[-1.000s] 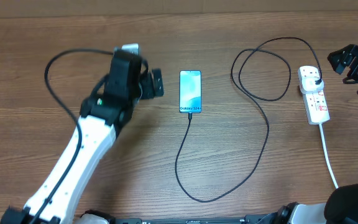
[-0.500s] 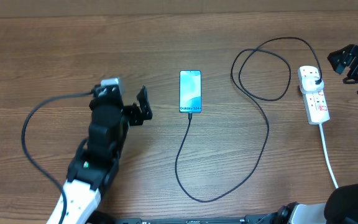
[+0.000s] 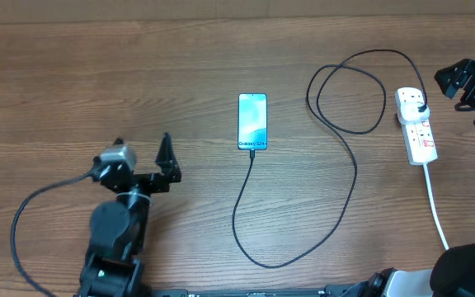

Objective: Plug charger to phone and switch on socket

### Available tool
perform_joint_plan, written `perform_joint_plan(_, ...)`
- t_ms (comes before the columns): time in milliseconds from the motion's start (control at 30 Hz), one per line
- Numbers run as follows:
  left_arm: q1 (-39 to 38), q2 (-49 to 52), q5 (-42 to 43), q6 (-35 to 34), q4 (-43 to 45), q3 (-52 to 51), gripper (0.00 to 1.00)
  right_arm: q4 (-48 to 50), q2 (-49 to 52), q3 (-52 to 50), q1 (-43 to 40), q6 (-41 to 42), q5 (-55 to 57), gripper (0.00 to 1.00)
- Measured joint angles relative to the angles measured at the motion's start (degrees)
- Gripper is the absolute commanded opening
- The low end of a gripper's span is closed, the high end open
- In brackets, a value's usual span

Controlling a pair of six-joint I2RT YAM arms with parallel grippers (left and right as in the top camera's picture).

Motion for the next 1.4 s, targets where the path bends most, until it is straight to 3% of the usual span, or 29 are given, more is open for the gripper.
perform_joint_plan(200,4.28,-10.67,2.58,1.33,0.39,-4.85,1.0,0.02,0.0,0.0,0.0,0.0,0.02,1.0)
perform_joint_plan(600,5.7,-24.65,3.65,4.44,6.91,-15.02,1.0,0.02,0.0,0.0,0.0,0.0,0.0,1.0)
perform_joint_plan(1400,8.72,-31.47,4.11,5.77,-13.88,-16.72,1.0,-0.02,0.0,0.0,0.02,0.0,0.02,1.0)
